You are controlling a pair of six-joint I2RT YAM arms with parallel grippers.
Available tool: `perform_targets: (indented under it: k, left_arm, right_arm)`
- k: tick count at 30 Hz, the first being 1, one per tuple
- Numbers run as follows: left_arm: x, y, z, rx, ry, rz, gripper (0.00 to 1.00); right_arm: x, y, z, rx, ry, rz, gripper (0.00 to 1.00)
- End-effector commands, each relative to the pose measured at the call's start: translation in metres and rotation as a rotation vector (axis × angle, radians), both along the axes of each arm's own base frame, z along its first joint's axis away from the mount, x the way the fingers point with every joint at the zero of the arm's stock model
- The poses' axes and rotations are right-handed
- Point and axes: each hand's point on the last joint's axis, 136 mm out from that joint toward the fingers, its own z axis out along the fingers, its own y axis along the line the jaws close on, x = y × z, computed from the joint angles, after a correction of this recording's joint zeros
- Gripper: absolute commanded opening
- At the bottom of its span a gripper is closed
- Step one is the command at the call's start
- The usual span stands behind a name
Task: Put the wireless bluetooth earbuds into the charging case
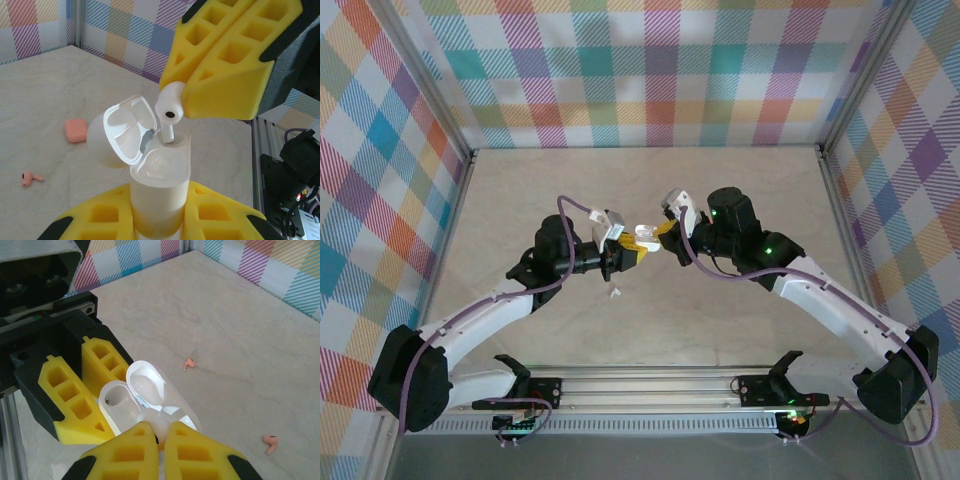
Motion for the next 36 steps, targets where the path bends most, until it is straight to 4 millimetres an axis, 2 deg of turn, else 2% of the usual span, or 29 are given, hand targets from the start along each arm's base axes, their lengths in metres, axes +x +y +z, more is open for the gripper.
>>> perform_targets:
  k: [1, 7, 15, 22, 31, 36]
  left_arm:
    - [-0.005, 0.001, 0.027, -0.036, -0.089, -0.010, 0.00]
    - [-0.005, 0.004, 0.026, -0.041, -0.104, 0.007, 0.00]
    - [-0.005, 0.004, 0.032, -0.045, -0.119, 0.008, 0.00]
    - [-0.005, 0.005, 0.030, -0.035, -0.124, 0.015, 0.00]
    - [-0.006, 0.009, 0.027, -0.023, -0.130, 0.033, 0.00]
    - [-0.006, 0.015, 0.021, -0.010, -0.131, 0.063, 0.00]
  right_arm:
    - [-0.002, 0.000, 0.011, -0.016, -0.049, 0.007, 0.08]
    - [-0.012, 0.011, 0.003, -0.051, -0.042, 0.069, 0.09]
    - [-0.013, 0.020, -0.006, -0.075, 0.011, 0.100, 0.09]
    - [-0.017, 0.022, -0.005, -0.061, 0.034, 0.119, 0.18]
    - [-0.020, 0.023, 0.014, -0.011, 0.066, 0.102, 0.44]
    - [-0.025, 0.023, 0.038, 0.073, 0.096, 0.084, 0.46]
